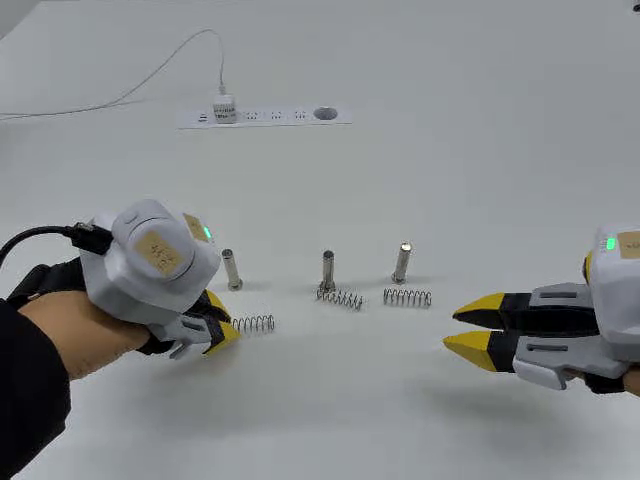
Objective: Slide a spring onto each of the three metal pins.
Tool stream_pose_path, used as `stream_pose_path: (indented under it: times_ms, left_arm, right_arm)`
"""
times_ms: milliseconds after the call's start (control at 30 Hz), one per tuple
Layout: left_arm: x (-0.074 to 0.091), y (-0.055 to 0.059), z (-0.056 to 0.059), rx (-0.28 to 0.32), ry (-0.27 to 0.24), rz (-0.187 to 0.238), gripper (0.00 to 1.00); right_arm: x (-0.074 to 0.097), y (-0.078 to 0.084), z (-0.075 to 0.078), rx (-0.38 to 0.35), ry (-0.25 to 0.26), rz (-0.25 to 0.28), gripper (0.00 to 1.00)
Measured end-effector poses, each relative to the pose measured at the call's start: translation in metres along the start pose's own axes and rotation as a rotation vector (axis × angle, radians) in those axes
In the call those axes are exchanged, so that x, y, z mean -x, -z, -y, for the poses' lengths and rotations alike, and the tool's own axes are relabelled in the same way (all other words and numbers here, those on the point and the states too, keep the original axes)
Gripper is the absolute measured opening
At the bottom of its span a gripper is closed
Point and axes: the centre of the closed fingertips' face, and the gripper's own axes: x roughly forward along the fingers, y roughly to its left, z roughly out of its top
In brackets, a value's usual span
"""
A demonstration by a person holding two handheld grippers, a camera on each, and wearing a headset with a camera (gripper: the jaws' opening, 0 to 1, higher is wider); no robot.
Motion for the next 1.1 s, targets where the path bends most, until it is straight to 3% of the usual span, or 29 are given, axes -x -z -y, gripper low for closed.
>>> stream_pose_path:
  times_ms: [67,100,300,433,567,767,1100]
  left_arm:
    - [0.001,-0.001,0.002,-0.005,0.006,0.001,0.11]
    - [0.001,-0.002,0.004,-0.010,0.007,0.002,0.11]
    - [0.003,-0.005,0.010,-0.024,0.018,0.005,0.11]
    - [0.005,-0.008,0.016,-0.039,0.027,0.008,0.11]
    - [0.007,-0.012,0.022,-0.042,0.040,0.017,0.11]
    - [0.005,-0.018,0.033,-0.070,0.064,0.019,0.11]
    - [0.003,-0.030,0.048,-0.110,0.093,0.031,0.11]
  right_arm:
    - [-0.004,-0.002,-0.006,0.053,-0.033,-0.011,0.02]
    - [-0.009,-0.003,-0.010,0.069,-0.057,-0.018,0.02]
    - [-0.035,-0.020,-0.026,0.118,-0.118,-0.029,0.02]
    - [-0.055,-0.036,-0.038,0.132,-0.163,-0.017,0.10]
    - [-0.070,-0.044,-0.043,0.181,-0.166,-0.027,0.13]
    - [-0.084,-0.055,-0.046,0.180,-0.179,-0.013,0.17]
    - [-0.100,-0.053,-0.054,0.247,-0.206,-0.062,0.17]
